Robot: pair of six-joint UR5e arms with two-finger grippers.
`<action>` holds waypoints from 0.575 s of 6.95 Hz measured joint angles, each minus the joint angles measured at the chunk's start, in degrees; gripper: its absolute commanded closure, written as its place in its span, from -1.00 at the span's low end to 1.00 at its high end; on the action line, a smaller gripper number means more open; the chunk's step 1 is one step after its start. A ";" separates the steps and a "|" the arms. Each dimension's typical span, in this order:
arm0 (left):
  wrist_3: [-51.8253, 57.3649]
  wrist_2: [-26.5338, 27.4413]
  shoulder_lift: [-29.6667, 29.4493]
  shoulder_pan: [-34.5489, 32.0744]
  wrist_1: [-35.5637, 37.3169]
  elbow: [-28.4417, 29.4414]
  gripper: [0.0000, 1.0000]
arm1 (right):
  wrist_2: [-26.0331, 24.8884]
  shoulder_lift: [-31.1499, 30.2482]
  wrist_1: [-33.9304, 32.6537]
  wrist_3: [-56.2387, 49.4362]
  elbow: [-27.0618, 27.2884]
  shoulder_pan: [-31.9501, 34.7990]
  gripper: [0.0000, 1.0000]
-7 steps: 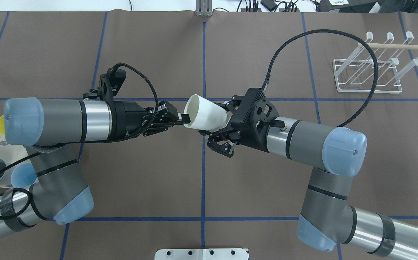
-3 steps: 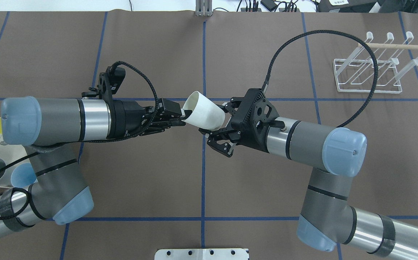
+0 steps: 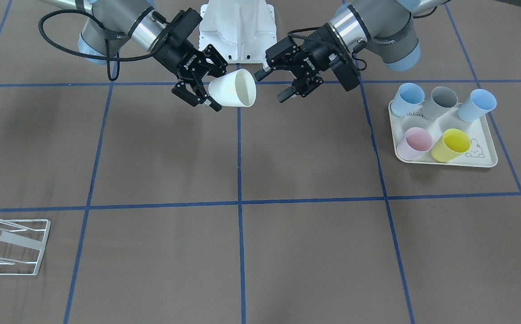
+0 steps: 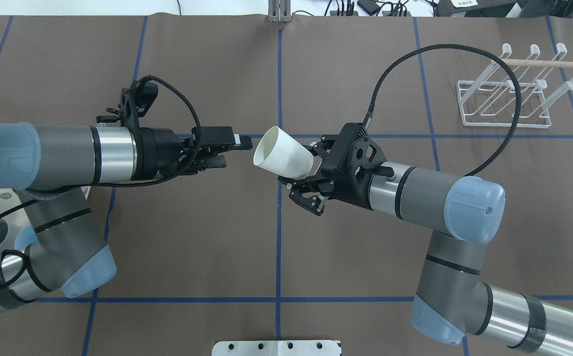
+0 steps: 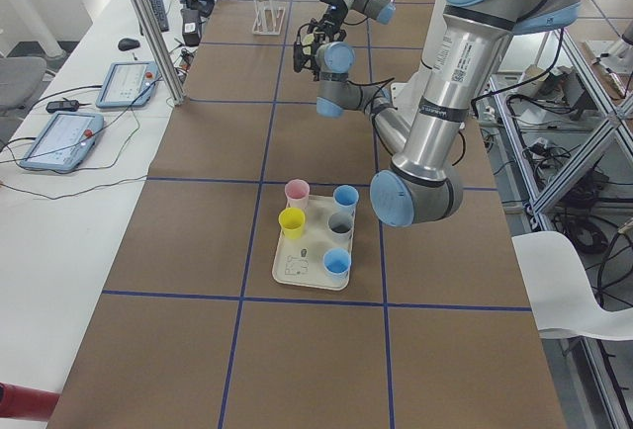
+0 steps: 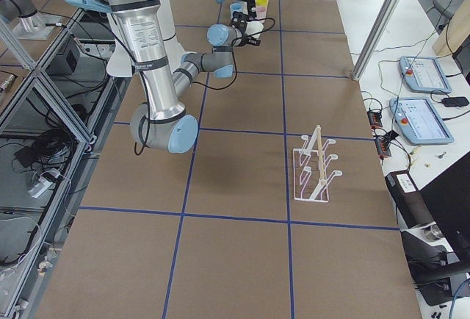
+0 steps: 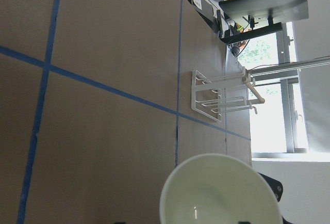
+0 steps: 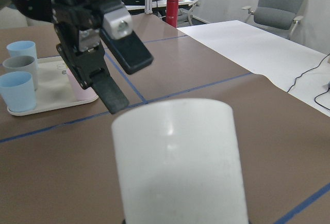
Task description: Transfer IKEA cup to right arm and place on rack
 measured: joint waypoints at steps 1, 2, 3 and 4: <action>5.02 -4.20 3.45 -4.54 0.15 -0.04 -1.00 | -2.25 -1.34 -1.49 0.17 0.03 0.30 1.00; 11.79 -8.98 7.41 -9.90 0.26 -0.05 -1.00 | -4.01 -2.14 -5.88 0.20 0.19 1.44 1.00; 19.73 -12.98 11.49 -15.00 0.33 -0.02 -1.00 | -4.60 -2.26 -12.85 0.01 0.63 3.73 1.00; 28.46 -16.65 15.19 -20.20 0.84 0.14 -1.00 | -4.62 -2.23 -20.37 -0.53 1.64 6.50 1.00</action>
